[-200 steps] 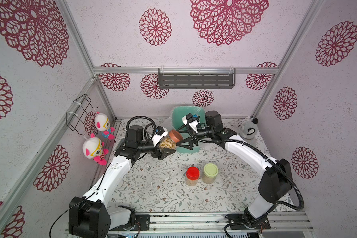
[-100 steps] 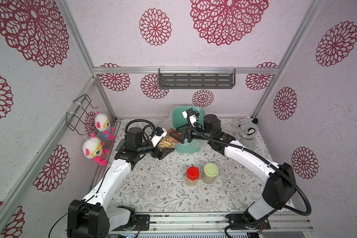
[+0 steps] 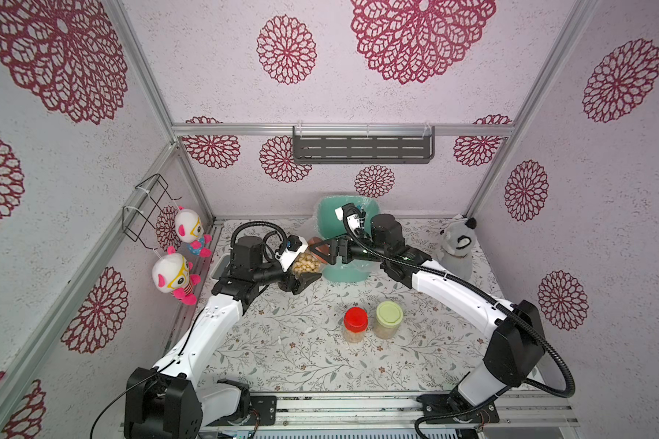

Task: Empty moldy peanuts from jars
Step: Unscrew the lid from the jar.

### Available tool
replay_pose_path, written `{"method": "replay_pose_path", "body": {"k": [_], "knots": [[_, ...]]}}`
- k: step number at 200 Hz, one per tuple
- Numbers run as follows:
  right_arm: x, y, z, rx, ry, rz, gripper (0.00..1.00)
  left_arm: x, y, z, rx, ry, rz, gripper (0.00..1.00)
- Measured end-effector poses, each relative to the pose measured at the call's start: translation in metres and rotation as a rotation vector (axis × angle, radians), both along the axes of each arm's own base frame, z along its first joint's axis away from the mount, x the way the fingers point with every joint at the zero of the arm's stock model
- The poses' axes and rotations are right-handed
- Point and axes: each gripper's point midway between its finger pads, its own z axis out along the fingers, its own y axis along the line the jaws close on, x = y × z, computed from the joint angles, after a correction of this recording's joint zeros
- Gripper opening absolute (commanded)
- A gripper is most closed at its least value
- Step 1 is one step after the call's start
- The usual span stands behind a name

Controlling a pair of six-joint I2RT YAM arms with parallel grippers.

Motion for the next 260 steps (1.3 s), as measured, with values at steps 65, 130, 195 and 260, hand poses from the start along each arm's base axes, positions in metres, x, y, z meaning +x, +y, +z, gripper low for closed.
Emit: {"method": "replay_pose_path", "body": {"k": [65,130,195,260], "knots": [[-0.004,0.001,-0.002,-0.014,-0.016,0.026,0.55,0.0,0.001,0.0,0.001,-0.002,0.001,0.0],[-0.015,-0.01,-0.005,-0.041,-0.22,0.134,0.09,-0.009,-0.004,-0.005,-0.002,-0.005,-0.058,0.0],[-0.028,-0.023,-0.003,-0.052,-0.44,0.319,0.0,-0.019,-0.011,-0.002,-0.024,-0.003,-0.121,0.0],[-0.031,-0.034,-0.01,-0.068,-0.576,0.452,0.0,-0.026,-0.014,0.001,-0.044,0.007,-0.159,0.0]]}}
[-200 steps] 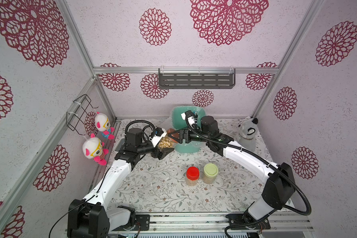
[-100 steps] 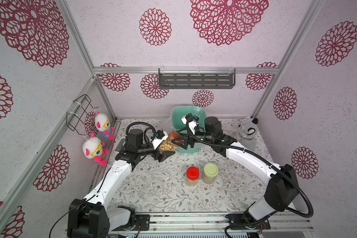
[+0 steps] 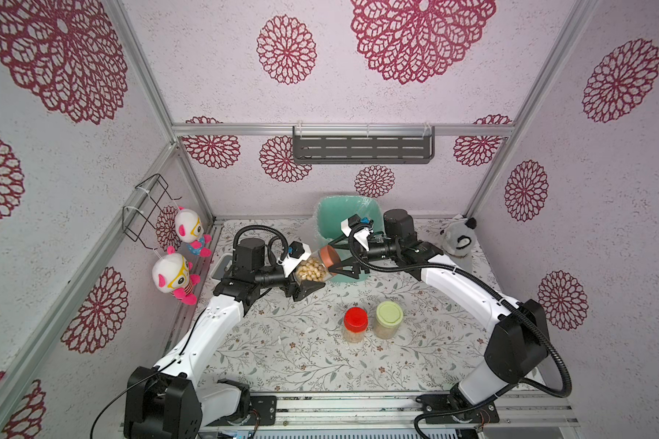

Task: Empty moldy peanuts from jars
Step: Unscrew the lid from the jar.

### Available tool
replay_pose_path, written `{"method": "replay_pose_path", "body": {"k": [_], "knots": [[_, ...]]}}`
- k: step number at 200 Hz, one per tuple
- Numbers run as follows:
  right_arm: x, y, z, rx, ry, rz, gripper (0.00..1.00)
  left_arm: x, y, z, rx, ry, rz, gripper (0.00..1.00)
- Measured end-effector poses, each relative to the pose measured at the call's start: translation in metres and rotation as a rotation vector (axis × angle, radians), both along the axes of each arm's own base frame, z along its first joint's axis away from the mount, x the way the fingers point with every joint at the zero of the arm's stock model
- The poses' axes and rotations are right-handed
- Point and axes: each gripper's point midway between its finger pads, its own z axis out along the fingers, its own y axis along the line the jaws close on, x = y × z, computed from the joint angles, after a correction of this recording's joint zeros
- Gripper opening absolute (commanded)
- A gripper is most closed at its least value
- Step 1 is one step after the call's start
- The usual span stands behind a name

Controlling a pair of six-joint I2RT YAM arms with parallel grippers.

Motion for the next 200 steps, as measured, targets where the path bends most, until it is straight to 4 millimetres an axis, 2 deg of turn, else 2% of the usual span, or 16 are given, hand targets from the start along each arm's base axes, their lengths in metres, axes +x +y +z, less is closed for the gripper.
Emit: {"method": "replay_pose_path", "body": {"k": [24,46,68,84,94,100,149,200], "knots": [[0.002,-0.001,0.003,0.001,-0.04,0.04,0.02,0.002,0.003,-0.004,0.008,0.029,0.019,0.0],[0.01,-0.006,0.011,0.007,-0.075,0.033,0.18,0.006,0.01,-0.006,0.011,0.04,0.045,0.0],[0.014,-0.008,0.016,0.024,-0.055,0.025,0.54,0.008,0.012,-0.006,0.013,0.044,0.059,0.0],[0.017,-0.008,0.019,0.043,-0.034,0.013,0.77,0.009,0.012,-0.006,0.013,0.045,0.061,0.0],[0.019,-0.007,0.021,0.057,-0.009,-0.002,0.87,0.009,0.012,-0.006,0.013,0.045,0.063,0.0],[0.022,-0.006,0.021,0.062,0.004,-0.017,0.98,0.009,0.012,-0.006,0.013,0.045,0.066,0.0],[0.042,-0.003,0.032,0.087,0.202,-0.193,0.99,0.02,0.015,-0.002,0.009,0.012,0.111,0.0],[0.064,-0.013,0.038,0.114,0.448,-0.424,0.99,0.025,0.02,-0.002,-0.002,-0.021,0.17,0.0]]}}
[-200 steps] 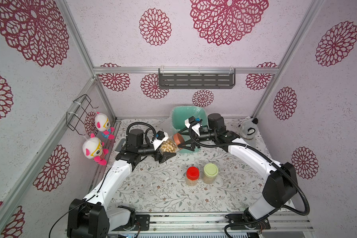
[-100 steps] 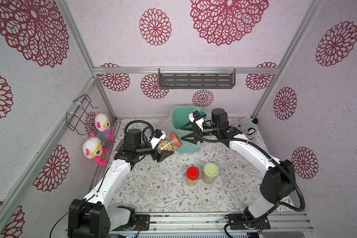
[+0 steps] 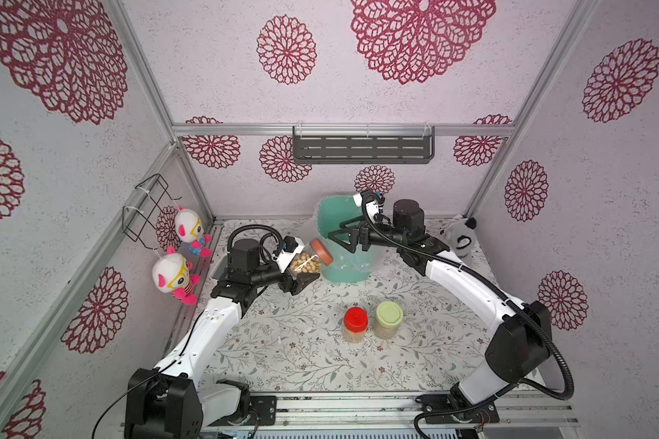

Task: Empty moldy peanuts from jars
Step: Unscrew the lid from the jar.

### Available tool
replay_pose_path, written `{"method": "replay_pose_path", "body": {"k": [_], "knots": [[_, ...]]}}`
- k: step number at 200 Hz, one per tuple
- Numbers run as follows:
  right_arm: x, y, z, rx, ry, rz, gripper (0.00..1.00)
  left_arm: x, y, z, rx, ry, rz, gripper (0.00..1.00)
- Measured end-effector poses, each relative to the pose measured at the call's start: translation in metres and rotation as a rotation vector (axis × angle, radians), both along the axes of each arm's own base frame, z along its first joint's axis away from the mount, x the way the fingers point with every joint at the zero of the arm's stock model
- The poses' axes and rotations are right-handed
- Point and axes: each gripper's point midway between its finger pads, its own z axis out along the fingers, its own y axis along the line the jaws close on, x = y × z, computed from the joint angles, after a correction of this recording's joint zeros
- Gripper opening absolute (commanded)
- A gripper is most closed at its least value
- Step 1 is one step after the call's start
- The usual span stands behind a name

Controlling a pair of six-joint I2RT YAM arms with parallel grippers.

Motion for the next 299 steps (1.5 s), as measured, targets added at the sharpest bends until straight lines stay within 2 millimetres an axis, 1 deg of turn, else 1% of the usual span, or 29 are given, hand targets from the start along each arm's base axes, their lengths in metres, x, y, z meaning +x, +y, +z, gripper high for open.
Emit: {"method": "replay_pose_path", "body": {"k": [23,38,77,101,120,134,151,200,244,276,285,296,299], "knots": [[0.002,0.001,-0.005,0.006,0.103,-0.044,0.99,0.0,0.001,0.01,-0.014,-0.039,0.013,0.0],[0.002,0.003,-0.006,-0.001,0.14,-0.062,0.99,0.0,0.002,0.018,-0.027,-0.069,0.019,0.0],[-0.014,0.018,0.005,-0.009,0.157,-0.039,0.99,0.002,0.003,0.028,-0.043,-0.11,0.032,0.0],[-0.021,0.028,0.006,-0.019,0.168,-0.014,0.99,0.003,0.003,0.029,-0.045,-0.117,0.038,0.0],[-0.022,0.034,0.0,-0.035,0.185,-0.009,0.99,0.003,0.003,0.03,-0.047,-0.122,0.041,0.0],[-0.021,0.037,-0.008,-0.051,0.202,-0.016,0.99,0.004,0.004,0.029,-0.047,-0.122,0.045,0.0],[-0.023,0.039,-0.012,-0.063,0.213,-0.018,0.99,0.003,0.004,0.025,-0.044,-0.113,0.048,0.0],[-0.027,0.042,-0.014,-0.067,0.22,0.0,0.99,0.003,0.004,0.026,-0.046,-0.115,0.049,0.0],[-0.03,0.043,-0.014,-0.065,0.223,0.02,0.92,0.004,0.005,0.026,-0.044,-0.115,0.054,0.0],[-0.034,0.045,-0.015,-0.064,0.231,0.044,0.89,0.005,0.005,0.026,-0.043,-0.116,0.06,0.0],[-0.034,0.045,-0.016,-0.063,0.235,0.052,0.91,0.005,0.005,0.026,-0.043,-0.116,0.06,0.0],[-0.035,0.045,-0.016,-0.058,0.243,0.064,0.98,0.005,0.006,0.026,-0.042,-0.116,0.062,0.0],[-0.035,0.046,-0.016,-0.055,0.252,0.068,0.99,0.005,0.006,0.026,-0.042,-0.117,0.062,0.0]]}}
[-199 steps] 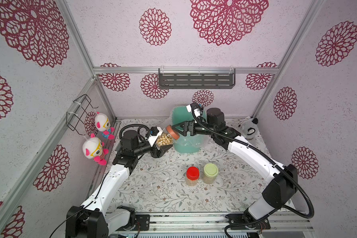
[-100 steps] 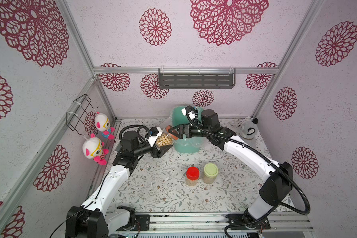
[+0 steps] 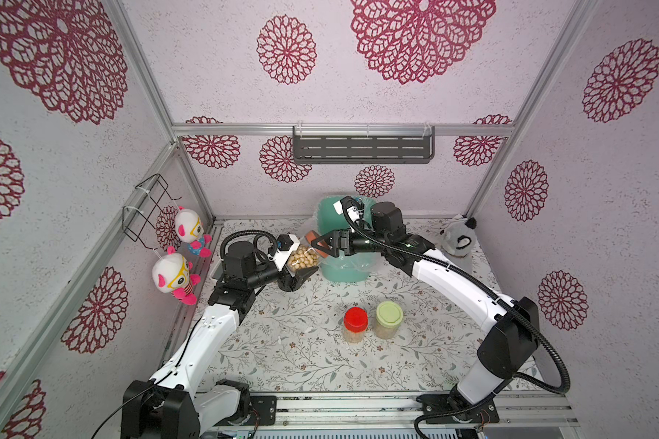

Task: Empty moldy peanuts from jars
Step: Unscrew the lid from the jar.

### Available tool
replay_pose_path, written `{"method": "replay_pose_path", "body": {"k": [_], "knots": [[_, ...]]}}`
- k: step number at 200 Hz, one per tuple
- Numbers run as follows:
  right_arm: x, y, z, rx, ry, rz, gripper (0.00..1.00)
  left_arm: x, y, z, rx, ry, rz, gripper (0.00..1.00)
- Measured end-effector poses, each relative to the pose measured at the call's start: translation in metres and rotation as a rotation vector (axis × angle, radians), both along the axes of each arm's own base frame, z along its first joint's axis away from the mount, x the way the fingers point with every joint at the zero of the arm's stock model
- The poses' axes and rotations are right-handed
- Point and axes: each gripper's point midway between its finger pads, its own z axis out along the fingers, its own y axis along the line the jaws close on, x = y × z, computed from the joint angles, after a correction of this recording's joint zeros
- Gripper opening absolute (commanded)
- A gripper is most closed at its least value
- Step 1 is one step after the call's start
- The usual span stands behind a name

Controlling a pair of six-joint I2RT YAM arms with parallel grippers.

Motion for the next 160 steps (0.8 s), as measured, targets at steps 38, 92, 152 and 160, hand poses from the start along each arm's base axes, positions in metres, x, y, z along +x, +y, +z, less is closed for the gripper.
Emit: {"method": "replay_pose_path", "body": {"k": [38,92,152,160], "knots": [[0.0016,0.0013,-0.0041,0.009,0.027,0.017,0.99,0.0004,0.0001,0.0007,0.0,-0.004,0.001,0.0],[0.0066,0.0041,-0.0022,0.045,0.05,0.028,0.96,0.0003,0.0001,0.001,-0.001,-0.008,0.002,0.0],[0.007,0.0032,0.0034,0.078,0.057,0.058,0.7,0.0004,0.0,0.0023,-0.003,-0.015,0.001,0.0],[0.007,0.0023,0.0029,0.078,0.059,0.065,0.67,0.0003,-0.0001,0.0022,-0.003,-0.015,0.0,0.0]]}}
